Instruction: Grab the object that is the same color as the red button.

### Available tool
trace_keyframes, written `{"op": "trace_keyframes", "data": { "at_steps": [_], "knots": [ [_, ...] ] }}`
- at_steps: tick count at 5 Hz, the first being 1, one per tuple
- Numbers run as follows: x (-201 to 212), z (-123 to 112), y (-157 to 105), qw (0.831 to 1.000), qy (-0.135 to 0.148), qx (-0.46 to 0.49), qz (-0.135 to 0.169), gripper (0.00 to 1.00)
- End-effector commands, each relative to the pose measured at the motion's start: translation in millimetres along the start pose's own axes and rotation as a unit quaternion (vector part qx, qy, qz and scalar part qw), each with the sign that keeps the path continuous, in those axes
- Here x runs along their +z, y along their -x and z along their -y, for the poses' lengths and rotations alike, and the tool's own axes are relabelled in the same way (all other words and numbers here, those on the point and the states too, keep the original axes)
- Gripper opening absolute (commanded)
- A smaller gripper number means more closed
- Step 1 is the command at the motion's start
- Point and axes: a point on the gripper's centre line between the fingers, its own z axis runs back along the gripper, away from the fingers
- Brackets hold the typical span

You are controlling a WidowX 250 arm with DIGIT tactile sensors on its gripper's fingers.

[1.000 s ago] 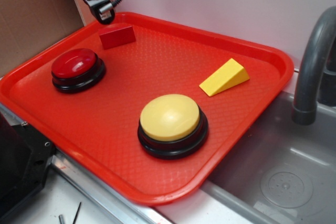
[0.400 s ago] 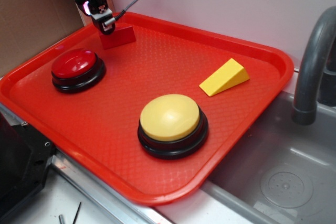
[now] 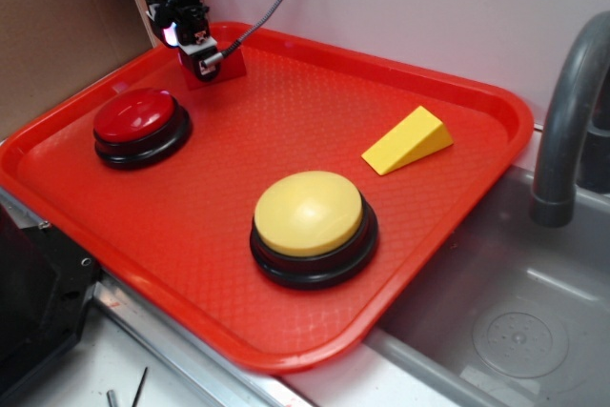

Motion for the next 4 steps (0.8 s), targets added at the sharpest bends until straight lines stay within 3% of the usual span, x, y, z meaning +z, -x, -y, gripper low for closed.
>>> {"op": "trace_keyframes", "data": {
  "at_steps": [1, 2, 4],
  "knots": [
    [4.9, -4.2, -11.3, 1.0, -0.005, 0.007, -0.001, 1.0],
    [-0.2, -2.2, -8.1, 1.0, 0.006, -0.005, -0.005, 0.0],
    [5.2, -1.9, -0.6, 1.0, 0.007, -0.006, -0.003, 0.0]
  ]
}}
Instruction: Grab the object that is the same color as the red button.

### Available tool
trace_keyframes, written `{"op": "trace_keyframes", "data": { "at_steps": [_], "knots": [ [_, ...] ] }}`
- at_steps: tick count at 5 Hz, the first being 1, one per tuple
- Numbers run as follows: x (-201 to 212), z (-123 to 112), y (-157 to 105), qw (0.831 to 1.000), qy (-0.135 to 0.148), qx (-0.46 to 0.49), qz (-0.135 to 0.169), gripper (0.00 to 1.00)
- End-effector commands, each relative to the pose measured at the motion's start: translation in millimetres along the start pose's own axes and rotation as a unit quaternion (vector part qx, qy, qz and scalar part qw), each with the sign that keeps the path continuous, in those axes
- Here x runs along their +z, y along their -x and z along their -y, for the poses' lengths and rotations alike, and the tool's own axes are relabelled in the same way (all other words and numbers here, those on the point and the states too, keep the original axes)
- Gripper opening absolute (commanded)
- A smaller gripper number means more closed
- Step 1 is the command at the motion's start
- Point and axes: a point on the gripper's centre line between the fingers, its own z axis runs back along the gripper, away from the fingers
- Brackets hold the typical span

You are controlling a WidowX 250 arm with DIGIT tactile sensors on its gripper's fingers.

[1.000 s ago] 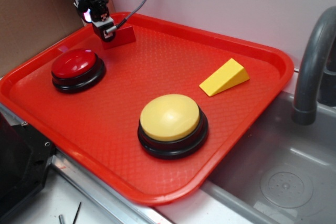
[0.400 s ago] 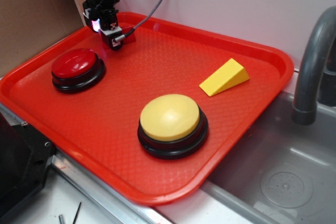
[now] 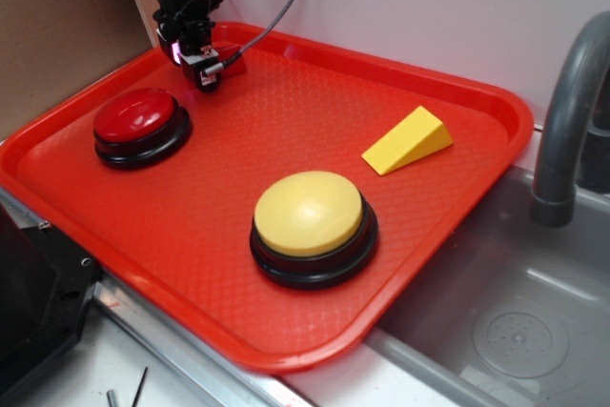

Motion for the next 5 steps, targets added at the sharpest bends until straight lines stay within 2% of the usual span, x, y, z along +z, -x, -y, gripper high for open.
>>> {"op": "trace_keyframes", "data": {
  "at_steps": [1, 2, 4, 5],
  "knots": [
    [18.9, -2.4, -3.5, 1.0, -0.023, 0.006, 0.015, 0.0],
    [16.5, 0.0, -7.1, 1.0, -0.028, 0.003, 0.008, 0.0],
    [64.5, 19.7, -12.8, 0.999, -0.049, 0.017, 0.01, 0.0],
    [80.5, 23.2, -15.8, 0.999, -0.05, 0.015, 0.016, 0.0]
  ]
}}
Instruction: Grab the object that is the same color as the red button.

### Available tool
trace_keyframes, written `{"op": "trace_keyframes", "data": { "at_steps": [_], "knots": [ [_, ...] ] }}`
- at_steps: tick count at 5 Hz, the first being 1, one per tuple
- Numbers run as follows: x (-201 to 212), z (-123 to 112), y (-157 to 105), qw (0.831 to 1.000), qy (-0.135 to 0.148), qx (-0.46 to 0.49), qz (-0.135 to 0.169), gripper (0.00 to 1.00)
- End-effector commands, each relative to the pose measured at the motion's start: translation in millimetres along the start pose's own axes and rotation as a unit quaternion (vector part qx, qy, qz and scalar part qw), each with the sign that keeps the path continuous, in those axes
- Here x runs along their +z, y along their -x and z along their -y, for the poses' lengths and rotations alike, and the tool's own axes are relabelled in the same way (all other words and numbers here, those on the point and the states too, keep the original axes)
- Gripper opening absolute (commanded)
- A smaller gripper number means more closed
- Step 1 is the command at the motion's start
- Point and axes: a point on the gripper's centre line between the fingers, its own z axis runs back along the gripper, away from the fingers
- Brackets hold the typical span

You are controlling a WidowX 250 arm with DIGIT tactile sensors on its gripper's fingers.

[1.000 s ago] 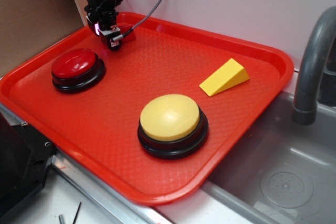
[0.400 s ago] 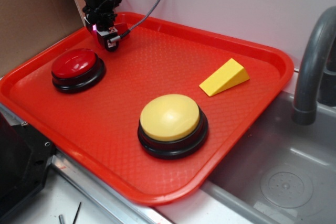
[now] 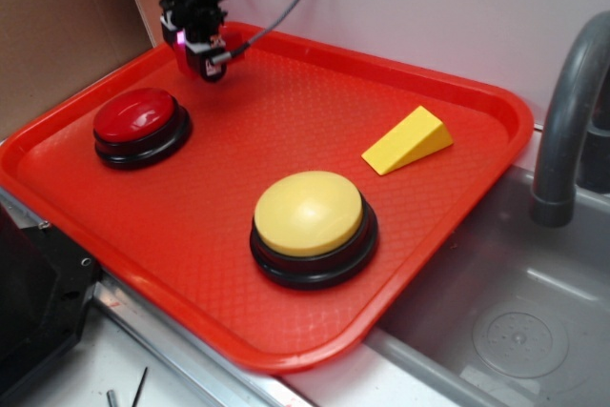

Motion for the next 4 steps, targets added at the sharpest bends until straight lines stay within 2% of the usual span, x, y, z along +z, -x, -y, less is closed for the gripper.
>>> {"op": "trace_keyframes", "data": {
  "at_steps": [1, 2, 3, 4],
  "knots": [
    [62.9, 6.6, -9.9, 0.998, -0.027, 0.007, 0.05, 0.0],
    [93.3, 28.5, 3.2, 0.994, -0.005, 0.08, 0.075, 0.0],
    [100.5, 40.9, 7.5, 0.99, 0.01, 0.118, 0.078, 0.0],
    [101.1, 56.4, 7.9, 0.984, 0.006, 0.166, 0.071, 0.0]
  ]
}}
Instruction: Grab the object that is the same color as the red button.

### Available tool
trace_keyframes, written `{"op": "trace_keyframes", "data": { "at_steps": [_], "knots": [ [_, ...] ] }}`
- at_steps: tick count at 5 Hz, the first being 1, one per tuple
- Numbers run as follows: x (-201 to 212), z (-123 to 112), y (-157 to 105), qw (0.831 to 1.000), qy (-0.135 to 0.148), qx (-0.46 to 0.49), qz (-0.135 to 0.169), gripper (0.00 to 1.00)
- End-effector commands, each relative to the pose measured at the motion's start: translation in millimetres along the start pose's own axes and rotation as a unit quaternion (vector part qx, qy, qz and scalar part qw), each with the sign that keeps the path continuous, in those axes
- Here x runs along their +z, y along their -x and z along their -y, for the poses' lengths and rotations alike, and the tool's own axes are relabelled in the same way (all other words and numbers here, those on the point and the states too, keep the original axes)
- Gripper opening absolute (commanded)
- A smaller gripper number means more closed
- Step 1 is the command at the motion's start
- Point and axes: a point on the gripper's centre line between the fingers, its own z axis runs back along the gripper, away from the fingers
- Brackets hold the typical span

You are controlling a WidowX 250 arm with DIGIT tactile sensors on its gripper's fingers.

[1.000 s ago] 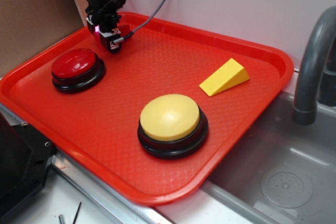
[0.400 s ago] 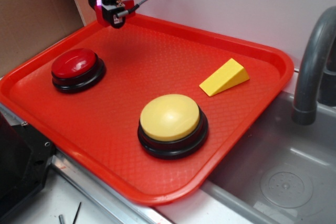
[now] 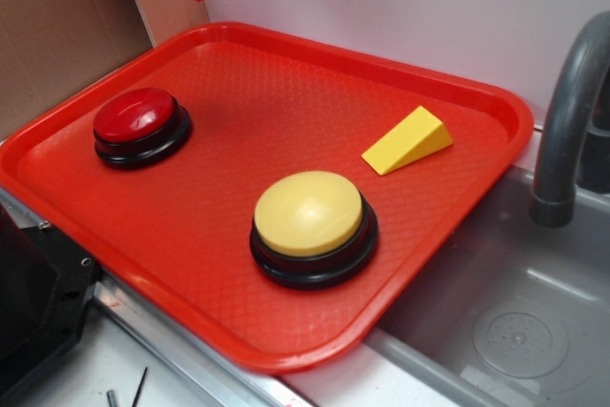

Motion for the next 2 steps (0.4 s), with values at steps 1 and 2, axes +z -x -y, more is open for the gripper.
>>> {"op": "trace_keyframes", "data": {
  "at_steps": [1, 2],
  "knots": [
    [26.7, 31.1, 7.0, 0.996, -0.015, 0.077, 0.041, 0.0],
    [24.8, 33.7, 8.3, 0.994, -0.015, 0.107, 0.027, 0.0]
  ]
}}
